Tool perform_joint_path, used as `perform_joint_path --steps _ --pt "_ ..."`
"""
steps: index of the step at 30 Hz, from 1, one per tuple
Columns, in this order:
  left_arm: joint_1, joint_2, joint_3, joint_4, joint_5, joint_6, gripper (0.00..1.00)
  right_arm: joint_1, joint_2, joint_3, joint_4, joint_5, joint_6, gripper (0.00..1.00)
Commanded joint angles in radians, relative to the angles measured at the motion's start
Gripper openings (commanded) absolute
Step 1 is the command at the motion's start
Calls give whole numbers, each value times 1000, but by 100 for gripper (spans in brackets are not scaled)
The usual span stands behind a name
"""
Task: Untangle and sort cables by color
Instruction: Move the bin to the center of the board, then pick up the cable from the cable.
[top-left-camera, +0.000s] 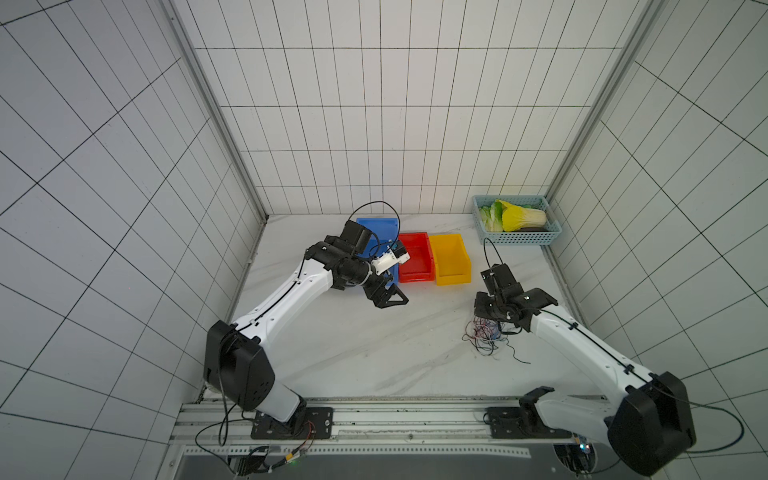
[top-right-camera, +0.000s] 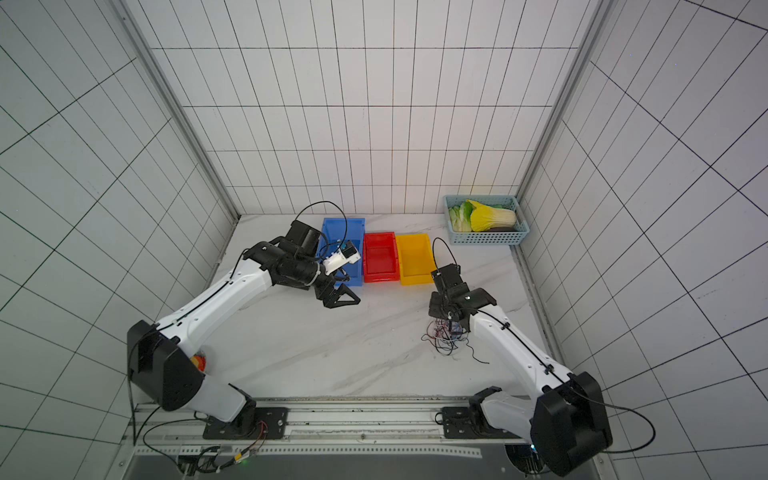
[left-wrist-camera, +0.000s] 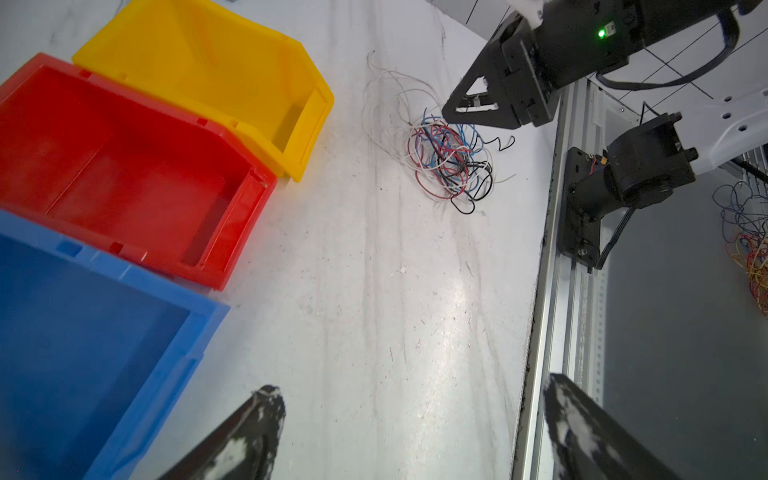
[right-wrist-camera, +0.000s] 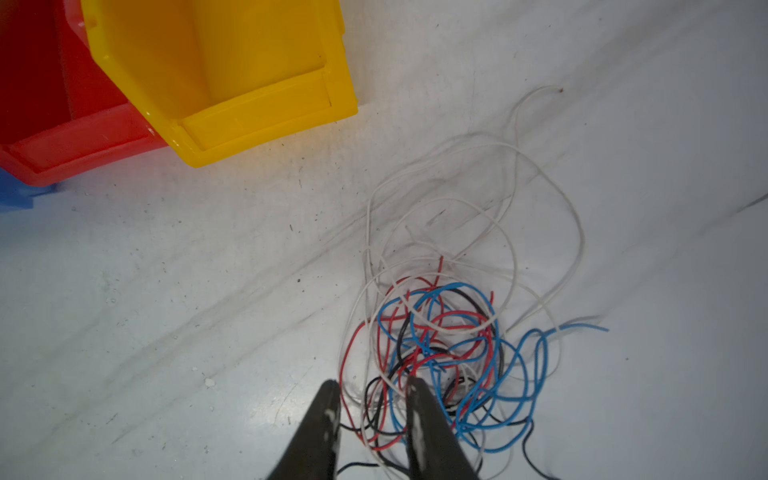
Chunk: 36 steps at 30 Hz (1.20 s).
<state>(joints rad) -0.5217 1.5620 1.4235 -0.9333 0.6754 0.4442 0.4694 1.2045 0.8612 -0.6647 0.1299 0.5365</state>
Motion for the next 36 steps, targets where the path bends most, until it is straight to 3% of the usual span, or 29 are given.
perform_joint_path --steps 1,6,11,18,21,23,24,27,36 --pt "-19 23 49 17 29 22 95 -118 67 68 -38 -63 -49 40" --pt "-18 -26 -21 19 11 73 96 -142 211 139 -53 -53 -143 45" --pt "-7 -68 -80 24 -24 81 96 -138 342 210 -89 -89 -247 44" --pt "9 -97 -116 21 -20 81 96 -90 464 269 -145 -42 -309 42" --pt "9 -99 -124 22 -17 81 96 -78 496 276 -144 -57 -325 35" --pt "9 -97 -126 22 -14 81 96 -75 509 276 -128 -43 -340 16" --pt "9 -98 -126 22 -10 81 96 -71 511 278 -126 -11 -339 7" --pt "9 -103 -126 19 -4 82 96 -28 456 265 -97 62 -357 1" --pt "21 -108 -98 -23 16 98 96 65 147 215 -31 74 -381 0"
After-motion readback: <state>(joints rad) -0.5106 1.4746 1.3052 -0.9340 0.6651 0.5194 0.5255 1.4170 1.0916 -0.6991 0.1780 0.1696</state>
